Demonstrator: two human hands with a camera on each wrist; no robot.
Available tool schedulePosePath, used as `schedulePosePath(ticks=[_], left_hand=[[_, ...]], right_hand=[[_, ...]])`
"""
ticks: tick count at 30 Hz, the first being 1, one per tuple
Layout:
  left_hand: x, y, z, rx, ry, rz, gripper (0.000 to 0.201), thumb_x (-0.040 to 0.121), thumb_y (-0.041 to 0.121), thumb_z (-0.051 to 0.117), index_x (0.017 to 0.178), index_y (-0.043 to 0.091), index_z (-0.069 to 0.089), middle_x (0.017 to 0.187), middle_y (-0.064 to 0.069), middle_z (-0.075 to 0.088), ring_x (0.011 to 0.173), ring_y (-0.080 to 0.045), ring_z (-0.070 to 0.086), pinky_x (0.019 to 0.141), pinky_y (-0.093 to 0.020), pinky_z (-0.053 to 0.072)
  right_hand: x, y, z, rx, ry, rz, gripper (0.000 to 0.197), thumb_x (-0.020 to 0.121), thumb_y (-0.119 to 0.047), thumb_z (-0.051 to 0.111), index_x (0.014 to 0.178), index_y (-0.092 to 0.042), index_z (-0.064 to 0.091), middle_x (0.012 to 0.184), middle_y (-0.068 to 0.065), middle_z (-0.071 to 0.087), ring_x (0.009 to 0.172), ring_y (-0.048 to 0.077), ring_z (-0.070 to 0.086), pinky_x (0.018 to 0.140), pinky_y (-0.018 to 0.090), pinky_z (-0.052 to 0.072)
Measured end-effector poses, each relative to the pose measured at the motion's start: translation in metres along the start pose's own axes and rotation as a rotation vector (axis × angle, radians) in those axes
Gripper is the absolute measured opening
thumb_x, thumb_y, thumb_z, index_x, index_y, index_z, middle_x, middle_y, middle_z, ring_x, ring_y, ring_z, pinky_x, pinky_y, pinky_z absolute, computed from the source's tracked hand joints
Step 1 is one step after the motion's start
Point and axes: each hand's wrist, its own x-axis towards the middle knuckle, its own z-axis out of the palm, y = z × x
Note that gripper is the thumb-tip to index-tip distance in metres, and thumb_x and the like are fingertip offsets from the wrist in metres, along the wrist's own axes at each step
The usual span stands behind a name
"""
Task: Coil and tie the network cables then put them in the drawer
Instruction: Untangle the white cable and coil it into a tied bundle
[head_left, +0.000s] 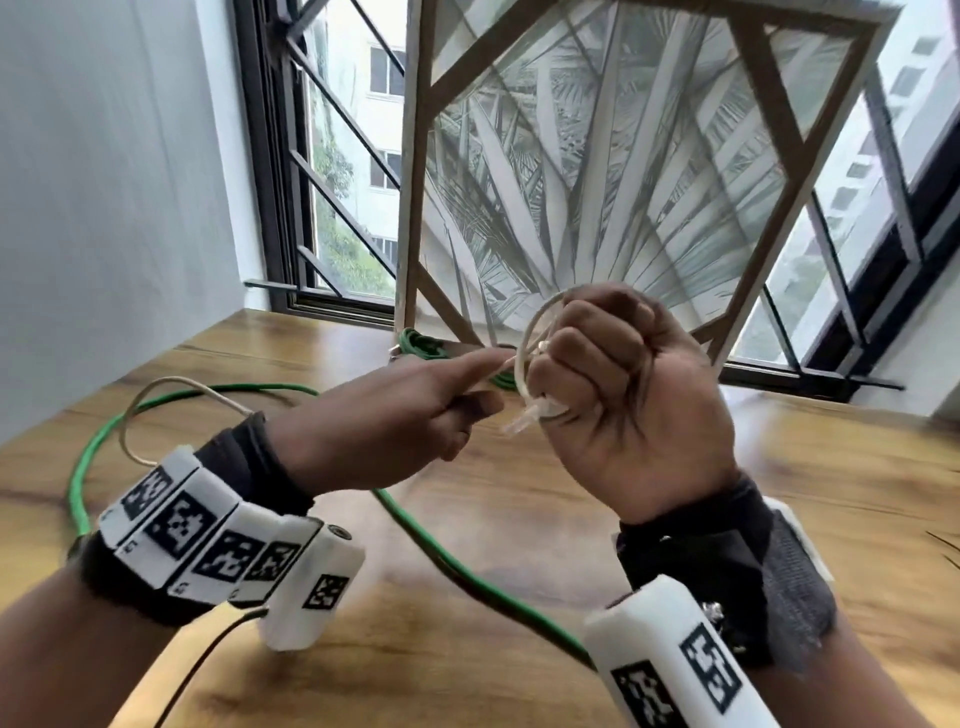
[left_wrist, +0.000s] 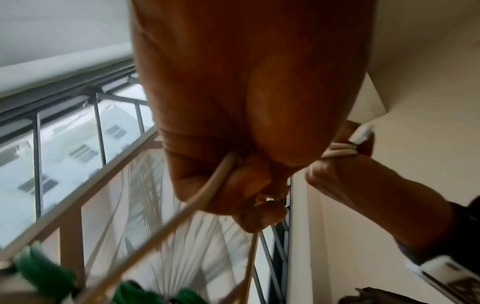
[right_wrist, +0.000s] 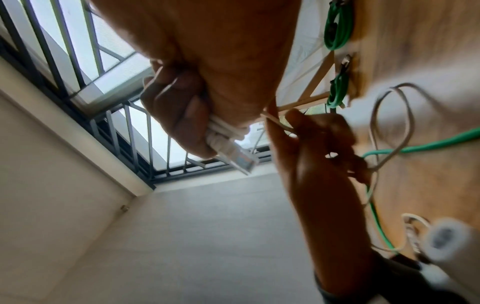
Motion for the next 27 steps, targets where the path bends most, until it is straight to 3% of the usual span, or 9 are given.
schedulePosePath(ticks=[3, 5, 7, 9, 11, 14, 17, 21, 27], left_hand=[[0.000, 0.002, 0.018, -0.189, -0.060, -0.026, 0.014, 0.104, 0.038, 0.050, 0.109, 0.039, 0.063, 0.070, 0.008, 0.048, 0.064, -0.012, 0.044, 0.063, -0.031, 0.041], [0.001, 0.003, 0.022, -0.095, -0.089, -0.022, 0.020, 0.107, 0.042, 0.048, 0.115, 0.029, 0.062, 0.073, 0.012, 0.054, 0.068, -0.009, 0.050, 0.068, -0.033, 0.045], [0.000, 0.007, 0.020, 0.076, -0.119, -0.015, 0.026, 0.108, 0.044, 0.046, 0.123, 0.030, 0.062, 0.075, 0.023, 0.061, 0.073, -0.003, 0.055, 0.072, -0.023, 0.045], [-0.001, 0.012, 0.016, 0.138, -0.126, -0.005, 0.036, 0.105, 0.048, 0.042, 0.127, 0.032, 0.065, 0.075, 0.031, 0.059, 0.073, -0.001, 0.055, 0.068, -0.015, 0.042], [-0.003, 0.018, 0.014, 0.176, -0.124, 0.006, 0.045, 0.102, 0.054, 0.040, 0.125, 0.029, 0.069, 0.072, 0.030, 0.058, 0.069, -0.001, 0.054, 0.066, -0.016, 0.043], [-0.005, 0.020, 0.013, 0.280, -0.025, 0.079, 0.044, 0.104, 0.056, 0.046, 0.102, 0.022, 0.073, 0.060, 0.011, 0.055, 0.056, -0.008, 0.050, 0.054, -0.023, 0.038], [-0.006, 0.021, 0.010, 0.381, 0.101, 0.139, 0.051, 0.107, 0.058, 0.044, 0.074, 0.022, 0.057, 0.051, 0.002, 0.043, 0.049, -0.012, 0.044, 0.050, -0.034, 0.039], [-0.008, 0.025, 0.007, 0.529, 0.258, 0.121, 0.060, 0.103, 0.067, 0.036, 0.080, 0.023, 0.070, 0.056, 0.004, 0.054, 0.053, -0.012, 0.054, 0.053, -0.037, 0.048], [-0.010, 0.029, 0.002, 0.550, 0.432, 0.189, 0.042, 0.101, 0.059, 0.053, 0.088, 0.029, 0.079, 0.067, 0.009, 0.065, 0.060, -0.012, 0.061, 0.052, -0.033, 0.049]], right_hand=[[0.003, -0.017, -0.012, 0.108, 0.067, -0.186, 0.024, 0.098, -0.016, 0.033, 0.075, -0.021, 0.040, 0.056, -0.002, 0.030, 0.048, 0.013, 0.024, 0.051, 0.027, 0.023], [0.006, -0.024, -0.023, 0.148, 0.138, -0.290, 0.026, 0.100, -0.013, 0.035, 0.075, -0.016, 0.042, 0.056, -0.001, 0.033, 0.048, 0.015, 0.029, 0.052, 0.028, 0.029], [0.009, -0.025, -0.031, 0.179, 0.198, -0.360, 0.027, 0.098, -0.011, 0.036, 0.073, -0.016, 0.042, 0.058, -0.002, 0.032, 0.048, 0.015, 0.033, 0.052, 0.028, 0.033], [0.012, -0.022, -0.034, 0.177, 0.227, -0.400, 0.028, 0.098, -0.011, 0.035, 0.072, -0.016, 0.042, 0.059, -0.003, 0.031, 0.049, 0.014, 0.032, 0.055, 0.027, 0.033], [0.014, -0.019, -0.035, 0.119, 0.240, -0.429, 0.028, 0.100, -0.011, 0.034, 0.074, -0.015, 0.045, 0.060, -0.003, 0.031, 0.052, 0.014, 0.031, 0.059, 0.026, 0.032], [0.016, -0.015, -0.034, 0.006, 0.248, -0.453, 0.028, 0.103, -0.012, 0.034, 0.079, -0.015, 0.048, 0.063, -0.003, 0.033, 0.052, 0.013, 0.032, 0.057, 0.026, 0.035], [0.018, -0.015, -0.035, -0.148, 0.307, -0.501, 0.022, 0.095, -0.006, 0.038, 0.078, -0.016, 0.048, 0.061, -0.003, 0.034, 0.051, 0.012, 0.031, 0.053, 0.025, 0.034], [0.020, -0.021, -0.041, -0.337, 0.393, -0.510, 0.036, 0.102, 0.001, 0.027, 0.079, -0.016, 0.050, 0.059, -0.003, 0.040, 0.050, 0.012, 0.036, 0.053, 0.026, 0.035], [0.021, -0.009, -0.045, -0.563, 0.368, -0.393, 0.036, 0.101, 0.005, 0.025, 0.082, -0.012, 0.049, 0.064, 0.001, 0.046, 0.056, 0.014, 0.043, 0.059, 0.027, 0.037]])
